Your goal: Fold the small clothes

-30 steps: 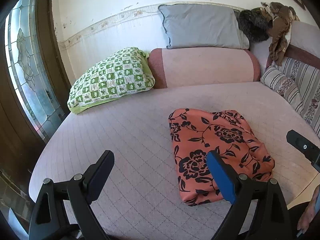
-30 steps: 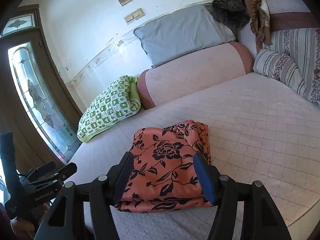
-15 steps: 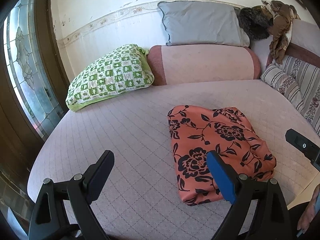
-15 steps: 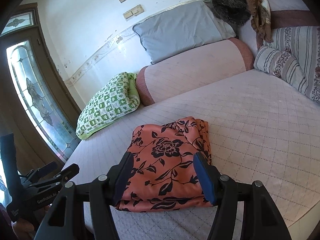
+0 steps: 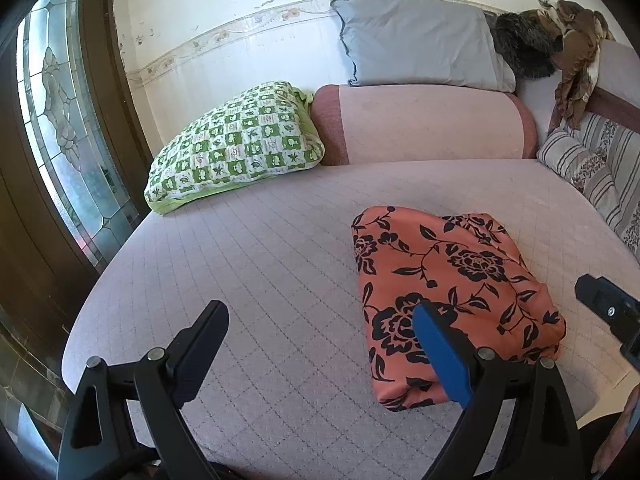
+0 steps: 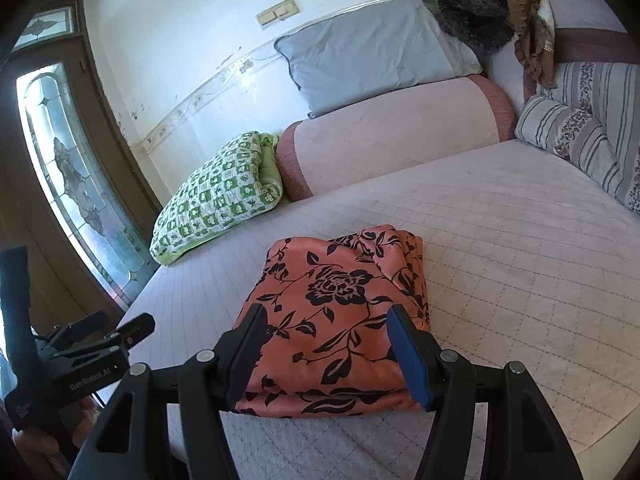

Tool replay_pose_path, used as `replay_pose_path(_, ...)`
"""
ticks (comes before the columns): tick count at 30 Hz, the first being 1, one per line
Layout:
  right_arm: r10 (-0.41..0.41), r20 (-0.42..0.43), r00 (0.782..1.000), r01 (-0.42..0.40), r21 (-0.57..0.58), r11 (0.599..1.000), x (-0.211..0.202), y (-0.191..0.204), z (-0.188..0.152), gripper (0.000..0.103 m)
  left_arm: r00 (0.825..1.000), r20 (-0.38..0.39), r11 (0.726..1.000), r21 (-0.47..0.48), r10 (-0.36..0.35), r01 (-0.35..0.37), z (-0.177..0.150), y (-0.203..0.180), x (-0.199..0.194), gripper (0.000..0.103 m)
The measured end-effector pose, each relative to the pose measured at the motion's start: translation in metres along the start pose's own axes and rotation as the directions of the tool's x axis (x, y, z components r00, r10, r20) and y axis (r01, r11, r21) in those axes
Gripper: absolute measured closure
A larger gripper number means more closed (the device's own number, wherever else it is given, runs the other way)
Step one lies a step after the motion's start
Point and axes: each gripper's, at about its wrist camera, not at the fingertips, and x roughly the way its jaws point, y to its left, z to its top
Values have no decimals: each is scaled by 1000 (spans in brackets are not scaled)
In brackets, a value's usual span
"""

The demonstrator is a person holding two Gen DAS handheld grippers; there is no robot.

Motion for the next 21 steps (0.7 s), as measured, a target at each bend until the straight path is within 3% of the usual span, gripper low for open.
replay_pose_path(21, 2, -14, 1000, -2, -26, 1000, 2, 8, -2, 38, 1000, -25, 1000, -5, 6, -6, -1, 4, 7, 9)
